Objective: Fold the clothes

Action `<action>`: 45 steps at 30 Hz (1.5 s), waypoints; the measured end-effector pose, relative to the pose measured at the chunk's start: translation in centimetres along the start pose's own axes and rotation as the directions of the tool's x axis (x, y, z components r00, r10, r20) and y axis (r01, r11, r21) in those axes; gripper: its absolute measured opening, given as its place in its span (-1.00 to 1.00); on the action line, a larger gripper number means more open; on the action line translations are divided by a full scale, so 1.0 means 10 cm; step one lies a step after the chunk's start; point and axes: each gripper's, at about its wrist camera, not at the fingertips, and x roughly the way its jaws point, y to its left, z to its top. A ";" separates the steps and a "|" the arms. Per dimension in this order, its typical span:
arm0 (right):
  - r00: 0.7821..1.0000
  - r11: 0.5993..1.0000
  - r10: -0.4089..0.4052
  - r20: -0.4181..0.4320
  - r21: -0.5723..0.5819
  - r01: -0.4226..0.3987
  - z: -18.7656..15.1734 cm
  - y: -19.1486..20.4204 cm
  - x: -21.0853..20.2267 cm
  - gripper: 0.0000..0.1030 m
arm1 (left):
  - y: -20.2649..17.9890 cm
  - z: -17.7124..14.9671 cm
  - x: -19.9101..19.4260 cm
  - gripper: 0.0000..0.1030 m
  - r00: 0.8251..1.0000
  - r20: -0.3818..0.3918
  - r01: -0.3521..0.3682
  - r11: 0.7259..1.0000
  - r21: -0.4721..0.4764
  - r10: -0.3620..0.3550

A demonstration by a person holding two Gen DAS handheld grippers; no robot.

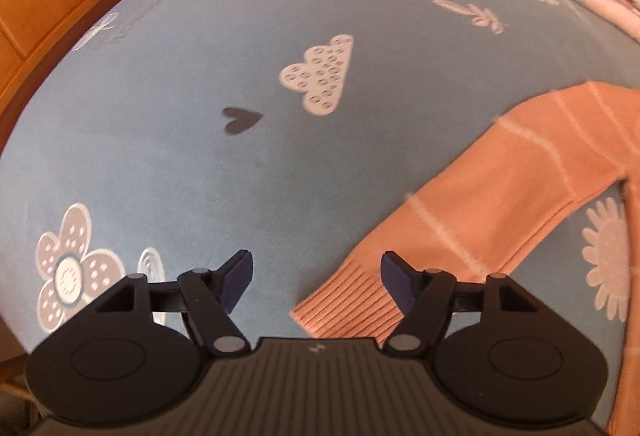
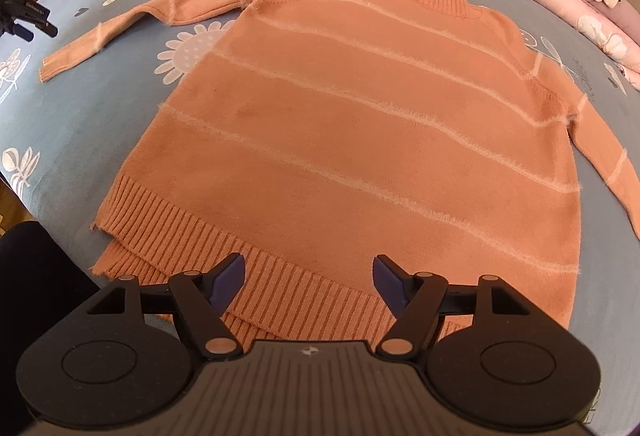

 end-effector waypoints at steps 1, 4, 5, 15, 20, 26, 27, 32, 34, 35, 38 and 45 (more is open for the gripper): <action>1.000 1.000 -0.002 -0.001 -0.003 0.002 0.01 0.02 0.01 0.46 | -0.03 0.05 0.07 0.38 1.000 -0.009 0.030 0.999 0.024 -0.029; 1.000 1.000 -0.004 -0.002 -0.012 0.004 0.06 0.07 0.01 0.46 | -0.13 0.20 0.34 0.27 0.995 -0.067 0.081 0.994 0.076 -0.076; 1.000 1.000 -0.002 -0.002 -0.018 0.002 0.07 0.09 0.01 0.46 | -0.16 0.23 0.44 0.27 0.992 -0.090 0.091 0.991 0.095 -0.083; 0.999 0.998 -0.028 -0.036 -0.049 0.026 0.16 0.14 0.16 0.46 | -0.42 0.15 0.56 -0.52 0.983 -0.154 0.139 0.956 0.259 -0.101; 0.999 0.997 -0.016 -0.034 -0.073 0.014 0.21 0.22 0.22 0.46 | -0.42 0.18 0.34 -0.97 0.998 -0.061 0.045 0.959 0.280 -0.029; 0.999 0.997 -0.018 -0.031 -0.074 0.015 0.22 0.23 0.21 0.46 | -0.18 0.60 0.05 -0.96 0.998 0.061 -0.027 0.971 0.237 0.013; 0.999 0.997 -0.019 -0.032 -0.072 0.017 0.22 0.23 0.21 0.46 | -0.17 0.66 0.03 -0.96 0.997 0.072 -0.034 0.971 0.237 0.017; 0.999 0.997 -0.014 -0.041 -0.075 0.011 0.21 0.26 0.23 0.46 | -0.18 0.66 0.48 -0.94 0.995 -0.056 -0.066 0.966 0.251 0.082; 0.999 0.997 -0.012 -0.038 -0.079 0.009 0.21 0.25 0.20 0.46 | -0.16 0.57 0.68 -0.88 0.990 -0.120 -0.050 0.975 0.217 0.077; 0.999 0.997 -0.014 -0.036 -0.080 0.012 0.21 0.24 0.18 0.46 | -0.15 0.54 0.72 -0.80 0.989 -0.123 -0.056 0.978 0.202 0.083; 0.999 0.997 -0.022 -0.028 -0.077 0.020 0.21 0.19 0.15 0.46 | -0.10 0.59 0.71 -0.68 0.988 -0.132 -0.054 0.983 0.175 0.078; 0.999 0.999 -0.012 -0.031 -0.047 0.010 0.18 0.13 0.21 0.48 | 0.08 0.69 0.42 -0.08 0.990 -0.069 -0.110 0.982 0.151 0.122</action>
